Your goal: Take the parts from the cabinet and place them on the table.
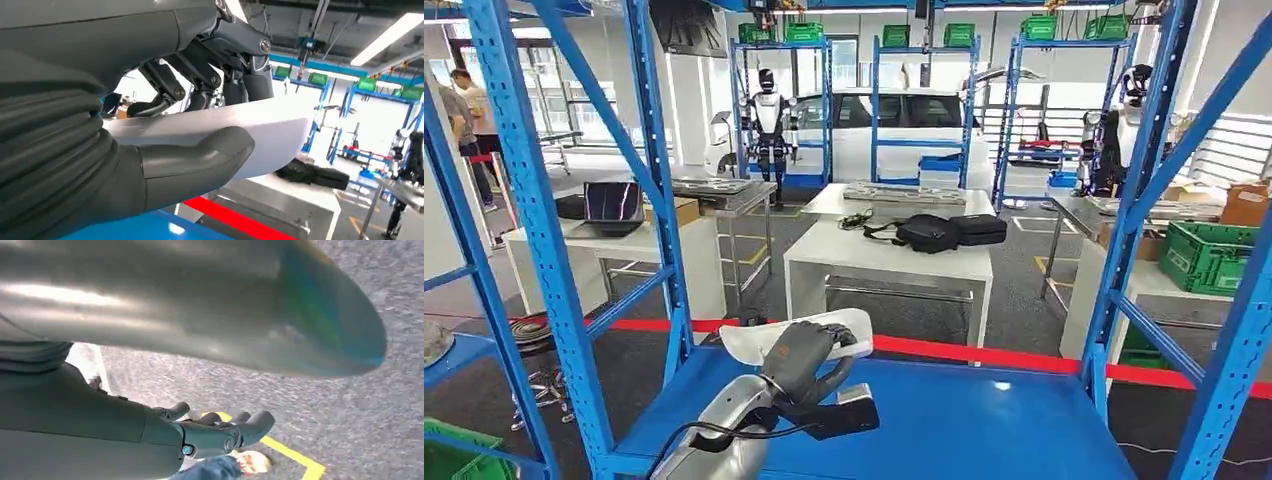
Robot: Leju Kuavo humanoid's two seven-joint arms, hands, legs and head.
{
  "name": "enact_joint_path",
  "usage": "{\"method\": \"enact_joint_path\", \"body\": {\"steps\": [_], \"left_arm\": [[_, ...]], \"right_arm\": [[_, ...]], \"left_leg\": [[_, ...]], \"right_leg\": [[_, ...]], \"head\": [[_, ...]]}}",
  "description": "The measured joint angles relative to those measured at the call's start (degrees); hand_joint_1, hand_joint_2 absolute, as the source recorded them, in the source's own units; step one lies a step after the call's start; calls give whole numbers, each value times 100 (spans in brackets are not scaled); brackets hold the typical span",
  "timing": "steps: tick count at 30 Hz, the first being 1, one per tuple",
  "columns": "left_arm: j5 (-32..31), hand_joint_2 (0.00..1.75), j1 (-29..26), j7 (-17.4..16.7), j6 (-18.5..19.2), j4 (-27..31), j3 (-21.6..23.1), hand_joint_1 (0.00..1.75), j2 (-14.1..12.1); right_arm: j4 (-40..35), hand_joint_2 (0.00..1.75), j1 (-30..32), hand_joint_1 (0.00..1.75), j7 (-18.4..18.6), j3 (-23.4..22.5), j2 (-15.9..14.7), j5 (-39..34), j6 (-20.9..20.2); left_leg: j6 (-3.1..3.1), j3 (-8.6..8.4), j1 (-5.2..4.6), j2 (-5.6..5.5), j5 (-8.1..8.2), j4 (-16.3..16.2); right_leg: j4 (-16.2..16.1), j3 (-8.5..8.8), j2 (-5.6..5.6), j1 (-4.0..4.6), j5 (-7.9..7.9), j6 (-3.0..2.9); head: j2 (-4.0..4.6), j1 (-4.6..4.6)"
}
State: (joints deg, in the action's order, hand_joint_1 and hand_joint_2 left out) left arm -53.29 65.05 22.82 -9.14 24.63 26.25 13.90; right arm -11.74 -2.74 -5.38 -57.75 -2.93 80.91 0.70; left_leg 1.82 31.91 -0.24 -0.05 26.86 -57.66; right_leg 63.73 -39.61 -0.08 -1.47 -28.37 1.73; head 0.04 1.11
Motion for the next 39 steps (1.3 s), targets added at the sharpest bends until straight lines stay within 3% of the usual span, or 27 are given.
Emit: {"method": "enact_joint_path", "body": {"steps": [2, 3, 4, 5, 7, 8, 9, 12, 13, 16, 18, 19, 20, 21, 23, 24, 25, 28, 29, 30, 31, 33, 34, 35, 37, 38, 39], "left_arm": [[-2, 175, -2, -33, -24, -7, 55, 171, 17], [-2, 175, -3, -50, -33, -18, 72, 171, 20], [-2, 175, -4, -50, -46, -24, 92, 171, 22], [0, 175, -3, -50, -57, -26, 111, 171, 22], [4, 175, 3, -44, -74, -22, 114, 171, 26], [11, 175, 13, -33, -74, -17, 116, 171, 39], [18, 175, 17, -24, -76, -20, 120, 171, 45], [26, 175, 32, 4, -76, -20, 149, 171, 114], [26, 175, 32, 4, -76, -28, 151, 171, 125], [28, 175, 38, -24, -98, -46, 168, 171, 168], [26, 175, 35, -63, -116, -70, 199, 171, 184], [26, 175, 34, -63, -122, -81, 205, 171, 186], [28, 175, 34, -61, -129, -92, 214, 171, 194], [59, 175, 34, -46, -131, -107, 221, 171, 186], [136, 175, 39, 11, -131, -111, 221, 171, 155], [149, 175, 47, 42, -129, -105, 221, 171, 146], [175, 175, 51, 59, -131, -98, 221, 171, 144], [184, 175, 58, 50, -135, -120, 221, 171, 107], [184, 175, 58, 31, -151, -122, 221, 171, 107], [184, 175, 65, 24, -160, -131, 223, 171, 105], [181, 175, 68, 22, -162, -131, 223, 171, 105], [184, 175, 66, 4, -164, -147, 223, 171, 83], [184, 175, 65, 0, -162, -166, 223, 171, 66], [186, 175, 62, -2, -162, -179, 225, 171, 50], [188, 175, 62, -4, -162, -195, 225, 171, 6], [190, 175, 67, -4, -162, -195, 223, 171, -7], [197, 175, 78, -22, -162, -192, 223, 171, -18]], "right_arm": [[0, 0, -17, 0, 44, -9, -28, -52, 2], [0, 0, -19, 0, 44, -24, -35, -63, 4], [0, 0, -17, 0, 41, -37, -37, -74, 7], [0, 0, -17, 0, 35, -48, -39, -107, 15], [-2, 0, -23, 0, 19, -66, -55, -149, 26], [-2, 0, -41, 0, 0, -90, -55, -183, 37], [-2, 0, -40, 0, -16, -118, -55, -224, 44], [-2, 0, -53, 0, -72, -181, -50, -286, 68], [-2, 0, -53, 0, -70, -186, -30, -299, 68], [-2, 0, -55, 0, -15, -225, -22, -312, 52], [-2, 0, -52, 0, 44, -265, 2, -310, 35], [-2, 0, -52, 0, 46, -278, 4, -308, 31], [-2, 0, -52, 0, 46, -280, 9, -308, 22], [-2, 0, -51, 0, 44, -282, 13, -293, 17], [-2, 0, -46, 0, 35, -284, 26, -251, 17], [-2, 0, -44, 0, 33, -286, 55, -247, 26], [-2, 0, -46, 0, 35, -293, 63, -247, 48], [-2, 0, -49, 0, 33, -313, 94, -251, 96], [-2, 0, -43, 0, 35, -319, 103, -253, 116], [-2, 0, -40, 0, 33, -323, 116, -256, 131], [-2, 0, -37, 0, 33, -326, 120, -256, 136], [-2, 0, -43, 0, 41, -330, 125, -256, 136], [-2, 0, -42, 0, 52, -330, 131, -256, 131], [-2, 0, -39, 0, 61, -330, 144, -256, 122], [-2, 0, -39, 0, 72, -330, 157, -251, 107], [-2, 0, -42, 0, 72, -330, 157, -247, 103], [-2, 0, -53, 0, 66, -330, 157, -238, 98]], "left_leg": [[16, 126, -18, 3, -86, -14], [15, 194, -25, 7, -127, -30], [10, 263, -26, 6, -163, -53], [-1, 332, -26, 7, -195, -83], [-35, 432, -21, 9, -232, -149], [-63, 473, -23, 17, -252, -183], [-107, 490, -40, 18, -283, -182], [-208, 509, -39, 4, -379, -152], [-248, 556, -57, 3, -380, -172], [-333, 788, -16, -4, 283, -807], [-379, 1037, 7, -4, 829, -1735], [-389, 1039, 13, -3, 881, -1917], [-386, 940, 17, -3, 766, -1887], [-372, 728, 17, -4, 550, -1633], [-286, 18, 6, -6, 202, -607], [-231, -240, -26, -5, 388, -154], [-228, -335, -42, -7, 384, -53], [-132, -215, -87, -19, 307, -41], [-76, -195, -52, -7, 203, 50], [-43, -217, -27, 11, 134, 82], [2, -153, -18, 10, 70, 87], [16, 10, -20, 10, -47, 67], [9, 86, -21, 12, -89, 46], [0, 163, -19, 13, -129, 22], [-34, 301, -7, 16, -191, -40], [-57, 362, 6, 15, -211, -81], [-83, 410, 6, 17, -228, -141]], "right_leg": [[895, -285, 0, 0, -511, 38], [1189, -351, 0, 3, -591, 44], [1224, -299, 0, 3, -537, 41], [983, -90, 1, 4, -381, 35], [3, 592, 8, 1, -71, 18], [-453, 826, 11, 3, -223, -17], [-351, 800, -12, 62, -75, -56], [-402, 741, -16, 70, -60, -174], [-445, 724, -12, 15, 6, -231], [-454, 597, 7, 11, 120, -326], [-448, 440, 9, 13, 235, -341], [-446, 379, 9, 13, 278, -338], [-445, 313, 9, 13, 327, -331], [-443, 251, 9, 14, 375, -323], [-440, 164, -2, 19, 468, -287], [-436, 138, 0, 25, 506, -254], [-446, 131, 3, 16, 546, -212], [-524, 142, 9, -9, 677, -87], [-552, 129, 1, -2, 716, -40], [-453, 72, 1, -23, 549, -27], [-187, -21, -4, -10, 247, -7], [762, -326, -3, -11, -350, 43], [1115, -415, -3, -8, -468, 56], [1247, -397, -2, -11, -446, 59], [738, 36, 3, -16, -150, 62], [227, 389, 8, -20, -11, 64], [-312, 737, 13, -28, -55, 66]], "head": [[0, 2], [0, 4], [0, 7], [0, 9], [0, 9], [0, 9], [0, 6], [0, 2], [0, 2], [0, -7], [0, -9], [0, -9], [0, -9], [0, -11], [0, -11], [0, -11], [0, -9], [0, -13], [0, -15], [0, -15], [0, -7], [0, 4], [0, 9], [0, 9], [0, 11], [0, 13], [0, 13]]}}
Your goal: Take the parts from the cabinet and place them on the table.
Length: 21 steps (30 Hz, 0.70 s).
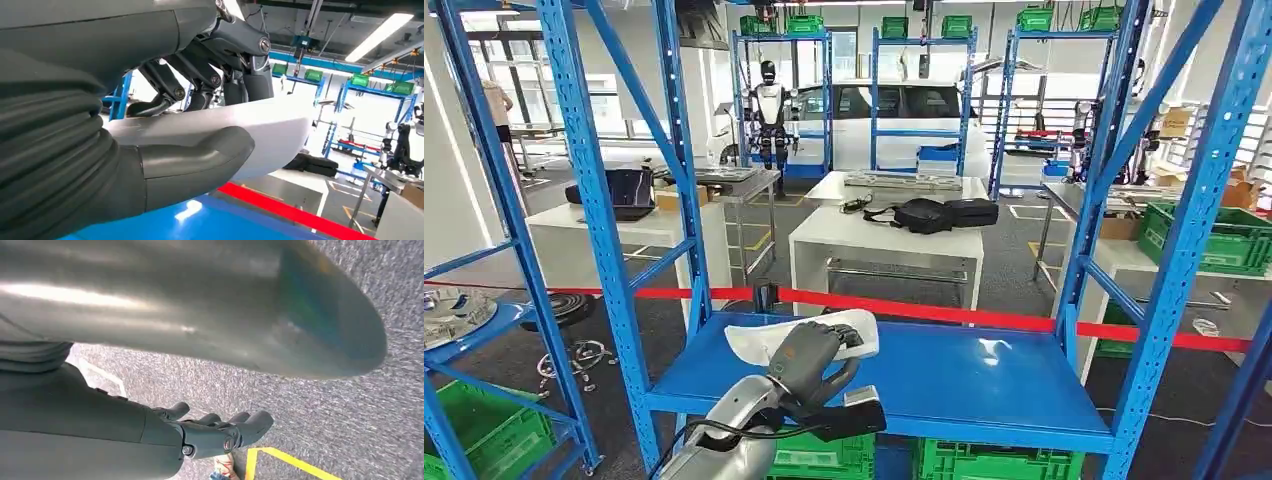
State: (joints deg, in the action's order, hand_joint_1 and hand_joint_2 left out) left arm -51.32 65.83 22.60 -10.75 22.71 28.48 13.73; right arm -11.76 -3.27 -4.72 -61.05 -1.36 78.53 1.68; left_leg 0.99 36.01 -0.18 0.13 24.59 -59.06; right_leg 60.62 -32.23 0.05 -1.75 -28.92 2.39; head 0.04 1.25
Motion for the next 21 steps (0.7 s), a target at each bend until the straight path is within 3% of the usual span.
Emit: {"method": "enact_joint_path", "body": {"steps": [1, 2, 3, 5, 6, 7, 9, 10, 11, 12, 13, 15, 16, 17, 20, 21], "left_arm": [[6, 175, 7, -9, 0, 9, 0, 171, -19], [9, 175, 6, -9, 4, 7, 0, 171, -37], [11, 175, 18, -2, 7, 9, 0, 171, -55], [48, 175, 23, 32, 37, 9, 0, 171, -141], [68, 175, 25, 54, 44, 7, 2, 171, -208], [101, 175, 28, 70, 50, 9, 0, 171, -249], [111, 175, 24, 107, 55, 5, 2, 171, -330], [116, 175, 18, 113, 57, 2, 2, 171, -350], [122, 175, 10, 122, 57, -7, 0, 171, -389], [127, 175, 0, 124, 59, -11, 2, 171, -404], [127, 175, -1, 122, 59, -9, 2, 171, -417], [129, 175, 9, 129, 59, 2, 2, 171, -437], [129, 175, 14, 133, 61, 22, 2, 171, -437], [136, 175, 14, 151, 61, 37, 2, 171, -433], [142, 175, 21, 153, 81, 31, 2, 171, -441], [140, 175, 26, 153, 92, 28, 2, 171, -435]], "right_arm": [[0, 0, -14, 0, -9, 0, 7, 6, -15], [0, 0, -5, 0, -15, 0, 9, 26, -17], [0, 0, -13, 0, -26, 0, 9, 53, -22], [0, 0, -19, 0, -64, 0, 20, 111, -20], [0, 0, -29, 0, -81, 0, 24, 129, -15], [0, 0, -36, 0, -99, 0, 24, 138, -11], [0, 0, -38, 0, -118, 0, 22, 177, -9], [0, 0, -38, 0, -120, 0, 22, 186, -7], [0, 0, -38, 0, -127, 0, 22, 190, -9], [0, 0, -38, 0, -127, 0, 22, 190, -9], [0, 0, -38, 0, -127, 0, 24, 190, -9], [0, 0, -38, 0, -125, 0, 24, 190, -9], [0, 0, -39, 0, -127, 0, 48, 190, -9], [0, 0, -41, 0, -125, 0, 48, 190, -11], [2, 0, -53, 0, -114, 0, 59, 199, -22], [2, 0, -49, 0, -112, 0, 61, 199, -28]], "left_leg": [[-38, 59, -27, -7, -23, -18], [-66, 48, -35, -6, -38, -23], [-99, 67, -40, -10, -62, -44], [-170, 100, -43, -2, -125, -17], [-206, 159, -23, -17, -13, -98], [-238, 254, -22, -16, 268, -333], [-286, 527, -4, -14, 849, -1184], [-294, 630, -3, -14, 1028, -1574], [-293, 659, -4, -14, 1080, -1803], [-277, 551, -4, -15, 982, -1760], [-243, 313, -8, -16, 798, -1465], [-124, -386, -44, -24, 532, -450], [-60, -649, -64, -21, 675, -25], [-101, -687, -80, 0, 606, 4], [3, -584, -112, -8, 531, 90], [57, -622, -54, 25, 397, 186]], "right_leg": [[-65, 58, -21, 48, -59, -58], [-20, -13, -48, 55, 27, -136], [-84, -10, -45, 53, -28, -171], [-88, -78, -46, 19, 45, -267], [-94, -104, -22, 15, 94, -317], [-94, -162, -22, 15, 146, -366], [-92, -289, -20, 25, 248, -392], [-91, -356, -18, 29, 298, -393], [-89, -422, -18, 35, 348, -393], [-89, -492, -18, 42, 403, -389], [-89, -552, -19, 53, 454, -384], [-88, -625, -20, 73, 544, -369], [-85, -650, -17, 80, 576, -335], [-108, -654, -12, 68, 630, -294], [-198, -641, -4, 47, 763, -167], [-172, -677, -6, 32, 730, -140]], "head": [[0, 4], [0, -4], [0, -4], [0, -11], [0, -4], [0, -24], [0, -26], [0, -26], [0, -26], [0, -26], [0, -28], [0, -28], [0, -26], [0, -22], [0, -33], [2, -35]]}}
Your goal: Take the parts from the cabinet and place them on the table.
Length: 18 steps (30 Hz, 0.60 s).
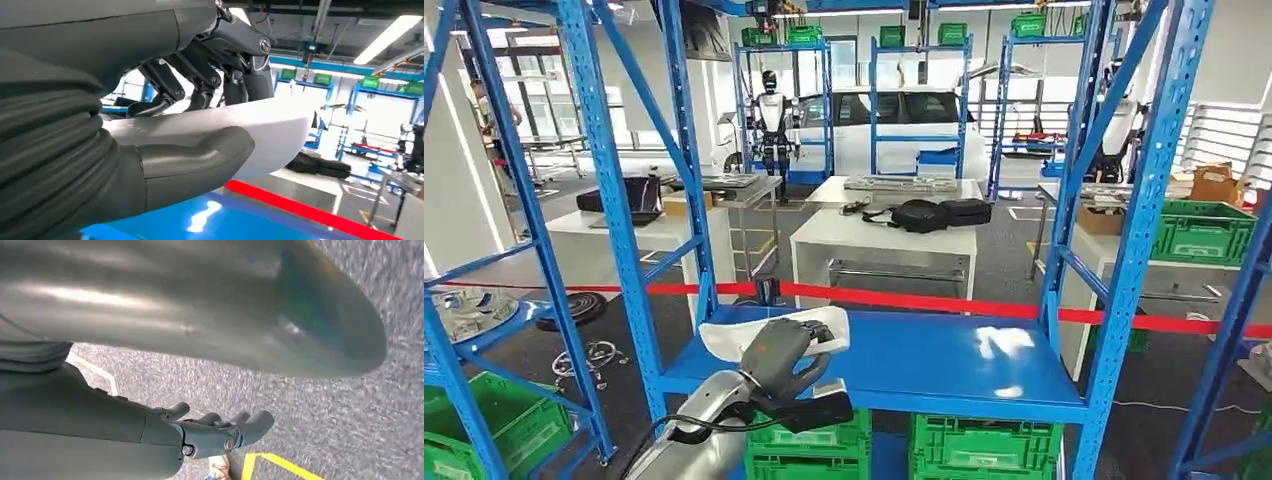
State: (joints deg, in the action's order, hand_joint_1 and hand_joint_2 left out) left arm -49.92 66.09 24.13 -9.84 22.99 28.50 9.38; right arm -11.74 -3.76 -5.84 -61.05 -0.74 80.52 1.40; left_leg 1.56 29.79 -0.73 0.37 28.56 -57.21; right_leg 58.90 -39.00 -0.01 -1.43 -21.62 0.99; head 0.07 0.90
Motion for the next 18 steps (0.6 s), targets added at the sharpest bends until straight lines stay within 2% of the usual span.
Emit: {"method": "enact_joint_path", "body": {"steps": [1, 2, 3, 4, 5, 6, 7, 8, 9, 10, 11, 13, 14, 15, 16, 17, 18], "left_arm": [[2, 175, 5, 7, 9, 2, 0, 171, 7], [2, 175, 11, 7, 15, 0, 0, 171, 9], [2, 175, 7, 13, 30, -9, 0, 171, 9], [2, 175, -1, 13, 37, -26, 0, 171, 9], [4, 175, -14, 26, 37, -39, 0, 171, 9], [7, 175, -34, 31, 37, -46, 0, 171, 9], [18, 175, -47, 31, 35, -50, 0, 171, 7], [26, 175, -50, 31, 31, -50, 0, 171, 6], [42, 175, -49, 31, 24, -48, 0, 171, 6], [59, 175, -48, 33, 20, -37, 0, 171, 7], [70, 175, -50, 28, 11, -33, 0, 171, -5], [70, 175, -51, 31, -20, -35, 0, 171, 0], [70, 175, -49, 33, -43, -31, 0, 171, 0], [66, 175, -59, 55, -70, -20, 0, 171, -11], [59, 175, -51, 77, -112, -20, 0, 171, -15], [52, 175, -48, 112, -131, -20, 4, 171, -15], [52, 175, -49, 129, -136, -20, 11, 171, -15]], "right_arm": [[0, 0, 4, 0, 2, 0, 0, 2, -2], [-2, 0, -5, 0, 0, 0, 0, 2, -2], [-2, 0, -14, 0, 2, 0, -7, 4, -2], [-2, 0, -17, 0, 0, 0, -7, 4, -2], [-2, 0, -16, 0, 0, 0, -7, 4, -2], [-2, 0, -14, 0, 0, 0, -4, 7, -9], [-2, 0, -12, 0, 0, 0, -4, 7, -9], [-2, 0, -14, 0, -2, 0, -4, 7, -9], [-2, 0, -18, 0, 0, 0, -11, 7, -9], [-2, 0, -34, 0, -2, 2, -13, 7, -11], [-2, 0, -28, 0, -4, 0, -13, 7, -11], [-2, 0, -24, 0, 0, 2, -13, 9, -20], [-2, 0, -26, 0, -2, 0, -13, 9, -20], [-2, 0, -22, 0, -2, 2, -7, 17, -20], [-2, 0, -22, 0, -4, 2, -7, 22, -20], [0, 0, -21, 0, -7, 2, -7, 26, -22], [0, 0, -21, 0, -9, 2, -7, 31, -22]], "left_leg": [[37, 51, -2, -2, -61, 22], [78, 129, 3, -2, -134, 16], [80, 196, 2, -1, -178, 12], [79, 276, 1, 1, -227, -1], [74, 353, 2, 3, -272, -19], [67, 428, 2, 4, -315, -39], [54, 510, 2, 4, -356, -65], [38, 575, 5, 3, -387, -100], [14, 632, 10, 2, -407, -145], [-14, 685, 2, 6, -422, -175], [-45, 695, -13, 8, -441, -191], [-102, 710, -14, 9, -475, -196], [-143, 704, -11, 13, -517, -143], [-116, 731, -43, 13, -491, -133], [39, 749, -38, 10, -407, -102], [84, 754, -44, 9, -401, -94], [72, 755, -46, 7, -419, -88]], "right_leg": [[129, -58, -6, 11, -229, 17], [496, -183, -8, 15, -579, 31], [913, -305, -9, 15, -869, 49], [1350, -424, -10, 17, -1080, 69], [1648, -480, -9, 17, -1144, 80], [1697, -420, -7, 11, -1055, 84], [1464, -206, -6, 4, -868, 86], [1040, 103, -3, 3, -699, 83], [479, 507, 4, 3, -608, 74], [54, 754, 11, 13, -845, 50], [92, 745, -11, 60, -760, 0], [58, 701, -17, 66, -785, -65], [25, 683, -21, 63, -748, -105], [-22, 695, -13, 39, -719, -58], [-33, 680, -19, 29, -689, -41], [-34, 666, -19, 31, -669, -81], [-30, 660, -18, 37, -658, -94]], "head": [[0, 9], [0, 15], [0, 18], [-2, 22], [0, 24], [0, 28], [0, 26], [-2, 31], [0, 28], [-2, 33], [-2, 20], [0, 17], [-2, 24], [0, 22], [0, 15], [-2, 22], [-2, 13]]}}
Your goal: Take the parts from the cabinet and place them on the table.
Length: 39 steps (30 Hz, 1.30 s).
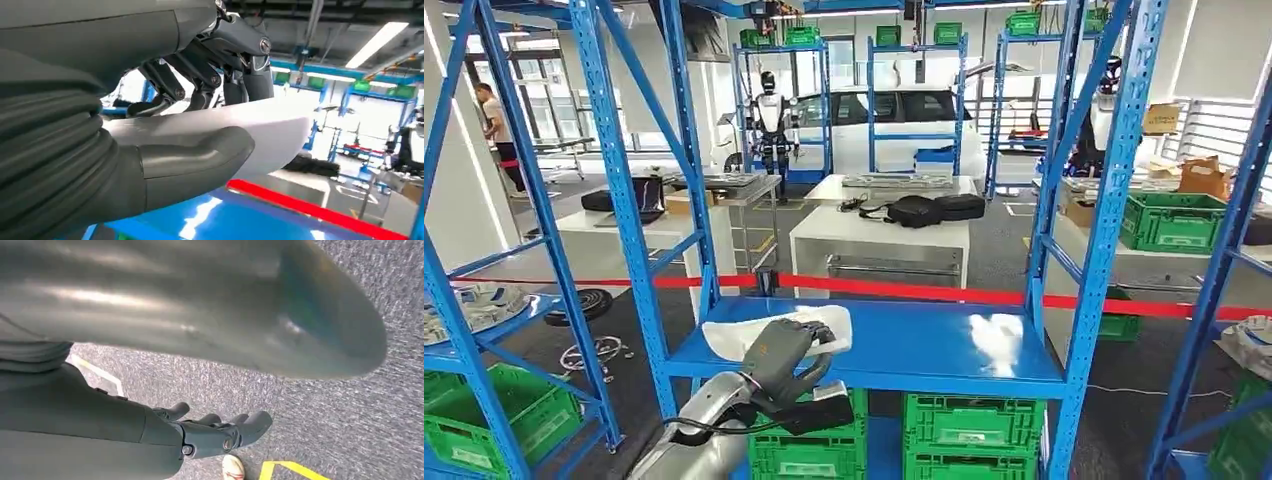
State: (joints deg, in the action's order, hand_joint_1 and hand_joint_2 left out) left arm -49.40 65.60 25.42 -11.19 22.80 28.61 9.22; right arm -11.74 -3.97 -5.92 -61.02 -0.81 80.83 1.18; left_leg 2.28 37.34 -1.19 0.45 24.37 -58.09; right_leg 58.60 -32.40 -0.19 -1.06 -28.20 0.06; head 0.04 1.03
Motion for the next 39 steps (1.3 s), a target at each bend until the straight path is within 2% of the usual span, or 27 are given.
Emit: {"method": "enact_joint_path", "body": {"steps": [2, 3, 5, 10, 11, 12, 13, 14, 16, 18, 19, 20, 22, 23, 24, 25, 26, 28, 29, 30, 31, 33, 34, 35, 37, 38, 39], "left_arm": [[0, 175, -1, 4, -9, -2, 9, 171, 0], [0, 175, -2, 4, -13, -2, 9, 171, 0], [-2, 175, -5, 13, -13, -2, 11, 171, 0], [-13, 175, -9, 22, -48, -7, 15, 171, -2], [-18, 175, -8, 24, -48, -7, 17, 171, -4], [-20, 175, -7, 39, -48, -7, 17, 171, -31], [-28, 175, 0, 41, -48, 0, 17, 171, -33], [-33, 175, -9, 46, -46, 11, 22, 171, 0], [-35, 175, 22, 46, -48, 2, 28, 171, -2], [-35, 175, -13, 52, -46, -13, 37, 171, -2], [-35, 175, -35, 57, -46, -22, 44, 171, -4], [-33, 175, -56, 74, -44, -31, 48, 171, -4], [-31, 175, -64, 100, -44, -31, 48, 171, -4], [-28, 175, -60, 100, -42, -24, 50, 171, 0], [-28, 175, -67, 103, -44, -20, 50, 171, 9], [-28, 175, -69, 100, -37, -20, 52, 171, 0], [-28, 175, -70, 107, -37, -13, 52, 171, 9], [-28, 175, -70, 96, -37, -13, 55, 171, 0], [-28, 175, -72, 98, -35, -22, 59, 171, -17], [-28, 175, -68, 89, -31, -24, 61, 171, -37], [-28, 175, -63, 81, -31, -22, 61, 171, -35], [-24, 175, -67, 76, -24, -26, 61, 171, -31], [-22, 175, -78, 72, -17, -35, 61, 171, -31], [-15, 175, -87, 72, -17, -39, 61, 171, -33], [-2, 175, -88, 63, -17, -35, 61, 171, -33], [4, 175, -77, 63, -17, -24, 61, 171, -33], [4, 175, -63, 72, -15, 0, 61, 171, -28]], "right_arm": [[-2, 0, -1, 0, -11, 0, 7, 9, 7], [-2, 0, -1, 0, -17, 0, 9, 11, 15], [0, 0, -1, 0, -20, 0, 9, 11, 39], [-2, 0, 1, 0, -17, 0, 11, 26, 107], [0, 0, -4, 0, -17, 0, 24, 26, 158], [-2, 0, -5, 0, -15, 0, 24, 24, 205], [-2, 0, -5, 0, -15, 0, 24, 26, 236], [-4, 0, -3, 0, -15, 0, 24, 26, 249], [-4, 0, -9, 0, -15, 0, 28, 26, 256], [-4, 0, 0, 0, -13, 0, 20, 22, 260], [-4, 0, 4, 0, -20, 0, 20, 17, 260], [-4, 0, 3, 0, -24, 0, 22, 11, 258], [-4, 0, 0, 0, -26, 0, 20, 2, 258], [-4, 0, 1, 0, -26, 0, 20, -4, 258], [11, 0, -8, 0, -26, 0, 58, -9, 245], [7, 0, 3, 0, -37, 0, 59, -11, 253], [7, 0, 14, 0, -19, -2, 50, -26, 245], [9, 0, -4, 0, -31, -2, 55, -26, 245], [7, 0, -16, 0, -31, -2, 59, -26, 245], [7, 0, -20, 0, -31, -2, 52, -26, 245], [7, 0, -3, 0, -31, -2, 52, -26, 245], [7, 0, 25, 0, -31, -2, 52, -26, 238], [7, 0, 26, 0, -24, -2, 46, -26, 223], [7, 0, 25, 0, -24, -2, 44, -26, 205], [7, 0, 18, 0, -22, -2, 46, -26, 186], [7, 0, 10, 0, -24, -2, 46, -24, 184], [9, 0, 5, 0, -24, -2, 48, -26, 179]], "left_leg": [[3, -7, 8, -3, -147, 36], [-42, -32, 18, -3, -270, 55], [-185, -15, 30, -4, -298, 75], [-208, 17, 34, -5, -308, 73], [-182, 43, 7, -13, -282, 31], [-123, 71, 2, -29, -282, 81], [-58, -22, -2, -43, -307, 210], [-65, -166, 103, -54, -426, 411], [-49, -197, 110, -77, -511, 512], [-74, -132, 131, -142, -525, 484], [-95, -83, 149, -185, -537, 453], [-122, -23, 178, -229, -544, 404], [-228, 133, 269, -333, -531, 228], [-298, 228, 316, -381, -503, 95], [-374, 292, 306, -435, -492, 23], [-429, 365, 269, -483, -447, -120], [-442, 381, 269, -524, -477, -89], [-476, 406, 280, -621, -552, -31], [-486, 437, 289, -554, -539, -61], [-475, 488, 247, -326, -385, -221], [-478, 635, 244, -178, -112, -608], [-470, 977, 243, -88, 365, -1538], [-451, 1078, 242, -77, 506, -1887], [-426, 1044, 235, -76, 504, -1924], [-319, 591, 184, -51, 247, -1312], [-228, 253, 125, 70, 84, -773], [-144, 18, 27, 366, 124, -324]], "right_leg": [[5, -16, 0, 24, 28, -41], [13, -30, -1, 32, 35, -50], [23, -68, -1, 36, 60, -67], [32, -101, 1, 35, 69, -76], [3, -93, 12, 3, 92, -16], [-41, -68, 35, -6, 102, 3], [-128, -14, 44, 19, 121, 35], [-87, 10, 43, 13, 105, 33], [350, -193, 10, 34, -272, 68], [1245, -584, 8, -15, -725, 142], [1469, -685, 8, -42, -783, 181], [1413, -653, 9, -76, -702, 215], [619, -227, -13, -166, -309, 320], [122, 61, -109, -229, -160, 390], [301, -34, -310, -188, -277, 422], [225, -49, -356, -198, -239, 289], [296, -72, -265, -198, -252, 201], [331, -84, -159, -181, -221, 98], [325, -101, -90, -195, -194, 48], [319, -108, -76, -188, -174, 11], [308, -117, -18, -166, -156, -17], [306, -145, 113, -129, -142, -39], [306, -155, 185, -107, -138, -45], [306, -157, 253, -89, -136, -49], [306, -153, 391, -53, -139, -52], [304, -140, 461, -40, -141, -52], [289, -125, 531, -37, -145, -45]], "head": [[0, 0], [2, 0], [0, 2], [2, 2], [2, 2], [2, -6], [2, -7], [0, 0], [0, 2], [2, 13], [2, 13], [0, 15], [0, 15], [2, 17], [0, 36], [2, 33], [2, 22], [2, 22], [2, 17], [0, -11], [2, -15], [2, -17], [2, -17], [0, -17], [0, -17], [2, -22], [2, -17]]}}
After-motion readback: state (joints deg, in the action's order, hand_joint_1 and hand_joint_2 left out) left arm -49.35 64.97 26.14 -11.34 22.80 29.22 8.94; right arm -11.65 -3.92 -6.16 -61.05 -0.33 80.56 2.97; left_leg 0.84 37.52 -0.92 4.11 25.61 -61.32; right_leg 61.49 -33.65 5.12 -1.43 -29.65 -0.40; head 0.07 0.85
